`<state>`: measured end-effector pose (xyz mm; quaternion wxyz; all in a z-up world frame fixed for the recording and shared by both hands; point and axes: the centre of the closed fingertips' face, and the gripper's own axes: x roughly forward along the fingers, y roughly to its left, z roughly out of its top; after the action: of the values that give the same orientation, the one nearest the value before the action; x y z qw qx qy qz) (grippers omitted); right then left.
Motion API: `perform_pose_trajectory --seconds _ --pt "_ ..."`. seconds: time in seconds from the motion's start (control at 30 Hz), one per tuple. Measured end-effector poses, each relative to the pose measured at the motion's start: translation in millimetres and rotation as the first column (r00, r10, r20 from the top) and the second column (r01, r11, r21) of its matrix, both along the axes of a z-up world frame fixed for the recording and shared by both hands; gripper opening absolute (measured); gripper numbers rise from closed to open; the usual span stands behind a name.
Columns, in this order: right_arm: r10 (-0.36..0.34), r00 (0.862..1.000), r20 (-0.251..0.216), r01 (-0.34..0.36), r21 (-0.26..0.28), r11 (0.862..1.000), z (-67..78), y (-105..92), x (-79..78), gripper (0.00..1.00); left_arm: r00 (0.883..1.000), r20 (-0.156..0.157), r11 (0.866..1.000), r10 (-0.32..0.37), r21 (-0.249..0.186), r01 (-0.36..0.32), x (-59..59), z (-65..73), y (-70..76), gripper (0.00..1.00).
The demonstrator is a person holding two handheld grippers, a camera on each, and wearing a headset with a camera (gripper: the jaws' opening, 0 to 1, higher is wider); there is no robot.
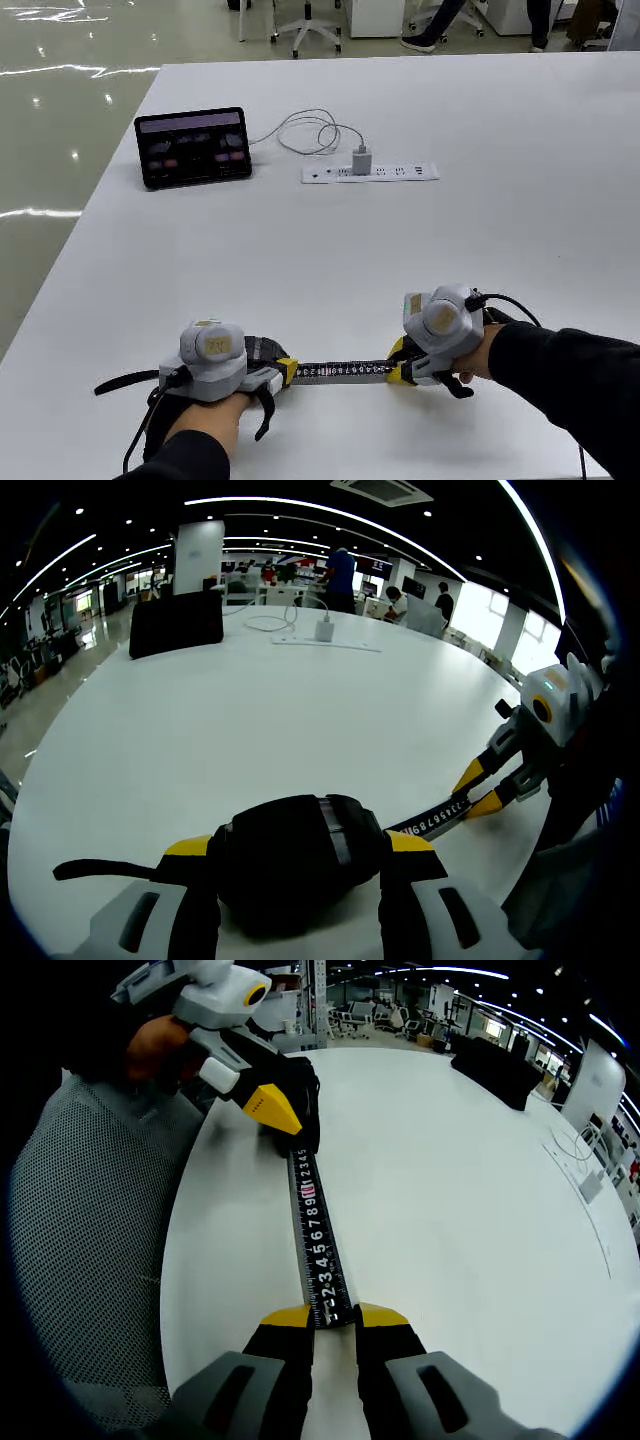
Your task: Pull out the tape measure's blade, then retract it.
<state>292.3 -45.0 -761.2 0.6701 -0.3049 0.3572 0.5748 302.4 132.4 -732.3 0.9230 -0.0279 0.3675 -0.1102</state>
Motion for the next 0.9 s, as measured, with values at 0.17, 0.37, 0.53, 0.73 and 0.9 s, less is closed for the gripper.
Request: perform_pose_trajectory --seconds 0.17,0.37,0.53,0.73,0.9 --pt "-0.006 1.000 -0.002 0.006 0.009 1.000 -0.1 3.8 0.6 0.11 1.000 0.000 1.000 0.000 0.000 0.000 0.0 0.1 -0.2 0.60" --pt "-0.013 1.000 -0.008 0.013 0.014 1.000 0.1 6.7 0.6 0.11 1.000 0.002 1.000 -0.001 0.000 0.001 -0.2 0.3 -0.4 0.60" --pt "-0.006 1.000 -0.006 0.006 0.018 1.000 0.3 8.9 -0.4 0.11 1.000 0.001 1.000 -0.001 -0.001 0.001 -0.3 0.5 -0.5 0.60" --pt "-0.009 1.000 -0.006 0.009 0.029 1.000 1.0 11.2 -1.4 0.11 1.000 0.002 1.000 -0.001 0.000 0.001 -0.3 0.5 -0.4 0.60" --pt "-0.020 1.000 -0.021 0.021 0.048 0.999 1.8 12.6 -1.6 0.11 1.000 0.002 1.000 -0.002 -0.001 0.002 -0.3 0.5 -0.4 0.60"
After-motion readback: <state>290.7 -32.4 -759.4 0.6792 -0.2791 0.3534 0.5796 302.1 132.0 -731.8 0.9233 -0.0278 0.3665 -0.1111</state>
